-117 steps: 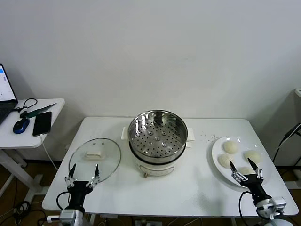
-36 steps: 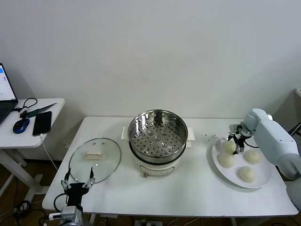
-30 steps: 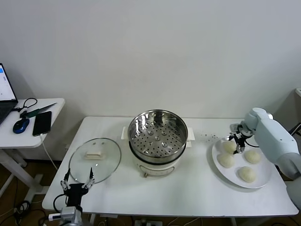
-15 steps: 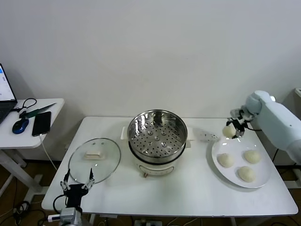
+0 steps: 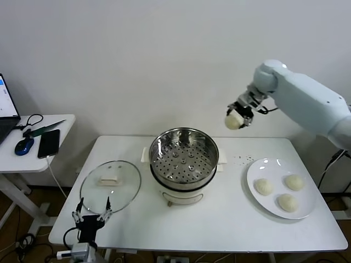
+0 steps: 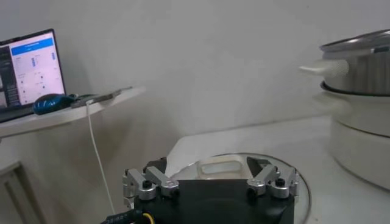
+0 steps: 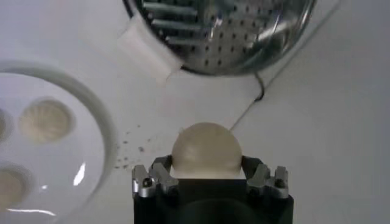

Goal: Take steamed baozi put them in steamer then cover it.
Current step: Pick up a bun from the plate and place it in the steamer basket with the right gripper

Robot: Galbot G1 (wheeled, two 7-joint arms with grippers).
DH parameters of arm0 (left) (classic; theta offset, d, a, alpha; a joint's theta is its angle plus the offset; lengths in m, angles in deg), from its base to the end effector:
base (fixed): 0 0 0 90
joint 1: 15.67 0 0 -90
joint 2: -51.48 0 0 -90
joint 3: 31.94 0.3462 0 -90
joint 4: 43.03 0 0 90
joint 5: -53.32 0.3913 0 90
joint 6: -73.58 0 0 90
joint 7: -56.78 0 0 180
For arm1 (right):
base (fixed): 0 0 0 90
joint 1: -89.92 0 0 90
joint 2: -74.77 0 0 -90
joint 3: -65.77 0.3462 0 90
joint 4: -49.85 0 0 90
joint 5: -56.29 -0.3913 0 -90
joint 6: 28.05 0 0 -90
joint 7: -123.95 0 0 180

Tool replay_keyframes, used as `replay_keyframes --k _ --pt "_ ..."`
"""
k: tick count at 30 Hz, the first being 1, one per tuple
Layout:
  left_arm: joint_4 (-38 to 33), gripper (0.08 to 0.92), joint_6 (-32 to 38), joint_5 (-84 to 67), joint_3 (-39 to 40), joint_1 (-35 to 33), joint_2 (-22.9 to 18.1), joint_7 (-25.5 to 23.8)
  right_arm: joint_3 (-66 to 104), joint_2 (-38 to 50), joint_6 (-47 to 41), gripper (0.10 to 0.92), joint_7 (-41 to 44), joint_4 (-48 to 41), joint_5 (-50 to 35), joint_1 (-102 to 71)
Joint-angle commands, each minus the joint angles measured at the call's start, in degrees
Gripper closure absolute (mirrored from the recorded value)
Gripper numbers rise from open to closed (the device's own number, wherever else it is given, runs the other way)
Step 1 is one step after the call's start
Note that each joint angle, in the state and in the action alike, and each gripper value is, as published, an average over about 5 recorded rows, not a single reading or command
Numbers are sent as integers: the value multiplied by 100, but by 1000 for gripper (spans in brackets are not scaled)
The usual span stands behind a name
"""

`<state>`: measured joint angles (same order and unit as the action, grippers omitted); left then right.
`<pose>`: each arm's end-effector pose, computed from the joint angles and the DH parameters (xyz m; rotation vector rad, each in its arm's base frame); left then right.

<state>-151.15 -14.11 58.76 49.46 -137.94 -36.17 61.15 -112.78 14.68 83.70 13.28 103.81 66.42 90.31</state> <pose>0.1924 0.0648 -0.3841 0.2630 -2.9134 -0.3023 0.6573 -0.0132 0.0125 1.5713 -0.9581 2.1136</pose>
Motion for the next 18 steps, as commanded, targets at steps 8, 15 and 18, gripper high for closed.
replay_keyframes --k 8,15,18 --pt "-118 177 -5 2 -44 -137 36 -53 -292 -1582 1221 287 -298 768 1814 -249" --pt "-146 177 2 -7 -53 -182 53 -44 -95 -1753 1559 287 -532 629 2891 -801" --pt "-142 177 6 -7 -52 -198 50 -39 -76 -1773 1631 287 -610 567 3147 -951"
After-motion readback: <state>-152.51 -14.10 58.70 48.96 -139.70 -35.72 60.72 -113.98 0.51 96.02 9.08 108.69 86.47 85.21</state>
